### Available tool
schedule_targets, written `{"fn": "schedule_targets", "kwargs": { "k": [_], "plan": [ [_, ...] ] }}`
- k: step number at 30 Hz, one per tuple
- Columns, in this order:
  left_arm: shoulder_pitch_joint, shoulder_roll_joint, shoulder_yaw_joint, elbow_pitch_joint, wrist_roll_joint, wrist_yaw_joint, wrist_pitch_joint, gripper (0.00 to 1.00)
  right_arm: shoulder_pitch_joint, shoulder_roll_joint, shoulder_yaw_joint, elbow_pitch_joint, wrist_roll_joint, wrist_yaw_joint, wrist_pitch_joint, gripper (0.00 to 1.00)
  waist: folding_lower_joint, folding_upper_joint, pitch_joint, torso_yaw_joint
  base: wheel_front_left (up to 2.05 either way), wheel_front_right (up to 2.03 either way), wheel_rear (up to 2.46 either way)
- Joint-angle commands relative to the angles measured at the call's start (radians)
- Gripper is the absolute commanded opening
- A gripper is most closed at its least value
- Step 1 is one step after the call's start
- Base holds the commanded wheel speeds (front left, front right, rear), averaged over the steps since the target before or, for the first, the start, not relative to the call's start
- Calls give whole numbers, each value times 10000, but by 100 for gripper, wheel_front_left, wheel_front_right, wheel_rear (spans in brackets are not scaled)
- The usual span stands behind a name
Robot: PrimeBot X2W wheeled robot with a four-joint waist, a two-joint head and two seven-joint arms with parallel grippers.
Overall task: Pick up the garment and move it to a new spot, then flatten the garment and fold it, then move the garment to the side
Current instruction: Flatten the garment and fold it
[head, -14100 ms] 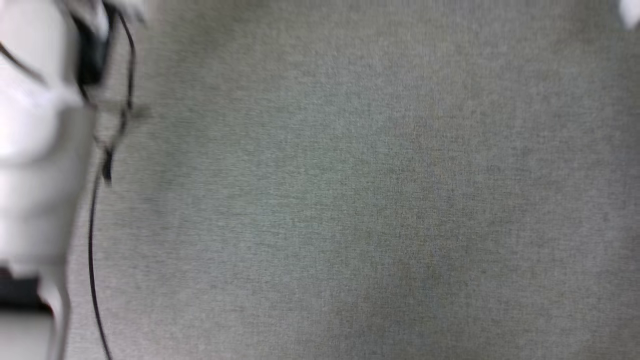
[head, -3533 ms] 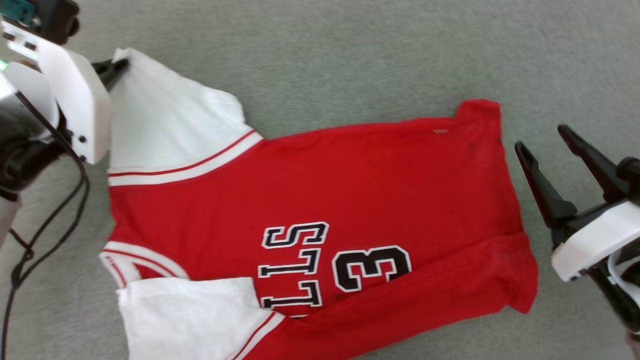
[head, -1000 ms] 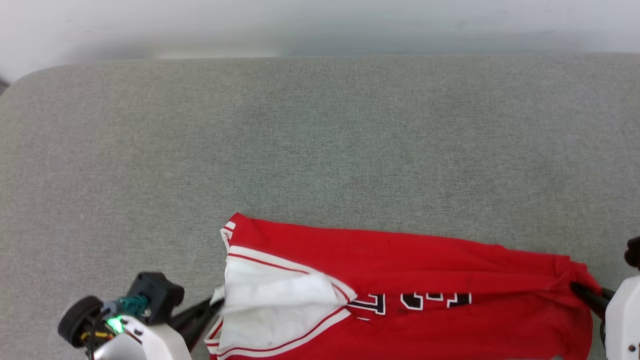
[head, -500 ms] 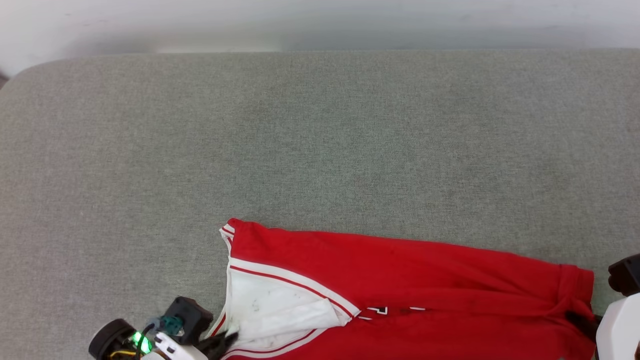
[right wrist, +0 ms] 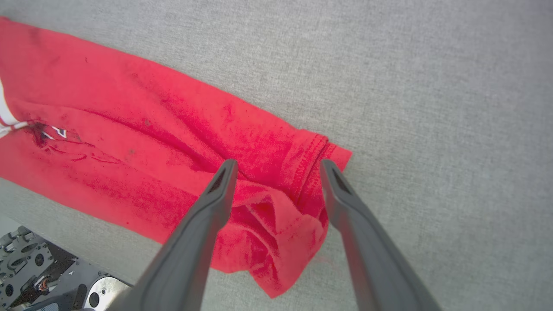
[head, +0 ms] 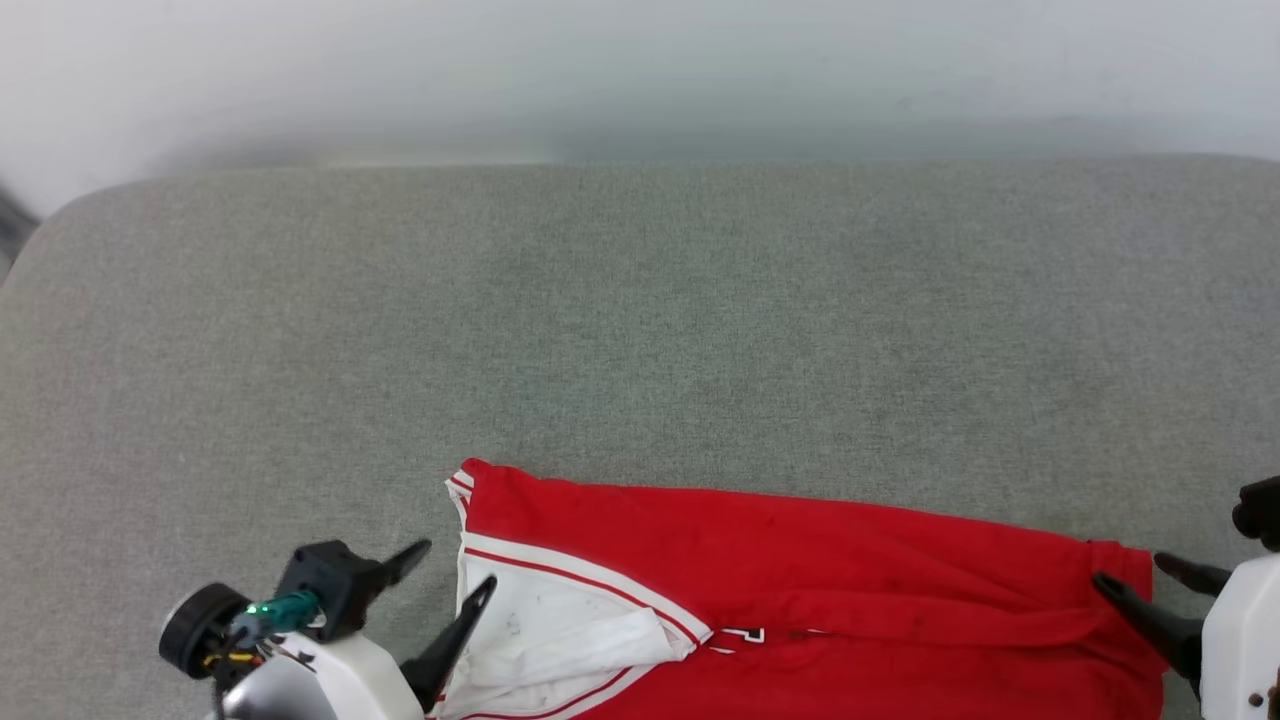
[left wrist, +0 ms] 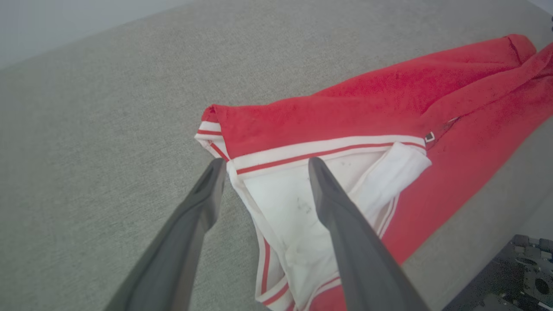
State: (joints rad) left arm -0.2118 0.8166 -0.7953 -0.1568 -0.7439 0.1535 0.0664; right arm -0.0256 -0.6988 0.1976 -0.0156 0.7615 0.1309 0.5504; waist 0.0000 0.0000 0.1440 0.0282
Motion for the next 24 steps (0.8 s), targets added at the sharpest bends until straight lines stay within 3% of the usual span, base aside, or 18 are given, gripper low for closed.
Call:
{"fn": "schedule_targets", "kwargs": {
  "k": [1,8,12,14,18,24],
  "plan": [
    [-46,-24,80,-43,-11,74,-158,100,-132,81,-61,-82,40,-4,9,100,0,0,-128,-36,0,0,0],
    [413,-495,1592,-182,-76,1076,-2773,100,98,1020,-1254,-452,-461,-4,267,100,0,0,-319,-94,0,0,0],
    [800,-1097,2615,-262,391,1614,-3293,100,379,1899,-2145,-419,-1119,-4,664,100,0,0,-304,-63,0,0,0],
    [947,-1766,3711,-684,982,1785,-3320,100,525,2489,-2708,-304,-1438,-4,935,100,0,0,-271,-31,0,0,0],
    [1797,-3039,5513,-1230,2189,1521,-3319,100,708,3449,-3600,-129,-1930,-3,1526,100,0,0,-183,44,0,0,0],
    [2485,-4115,6838,-1135,3596,222,-3322,100,842,4256,-4303,299,-2559,-4,1890,100,0,0,9,177,0,0,0]
  ]
}}
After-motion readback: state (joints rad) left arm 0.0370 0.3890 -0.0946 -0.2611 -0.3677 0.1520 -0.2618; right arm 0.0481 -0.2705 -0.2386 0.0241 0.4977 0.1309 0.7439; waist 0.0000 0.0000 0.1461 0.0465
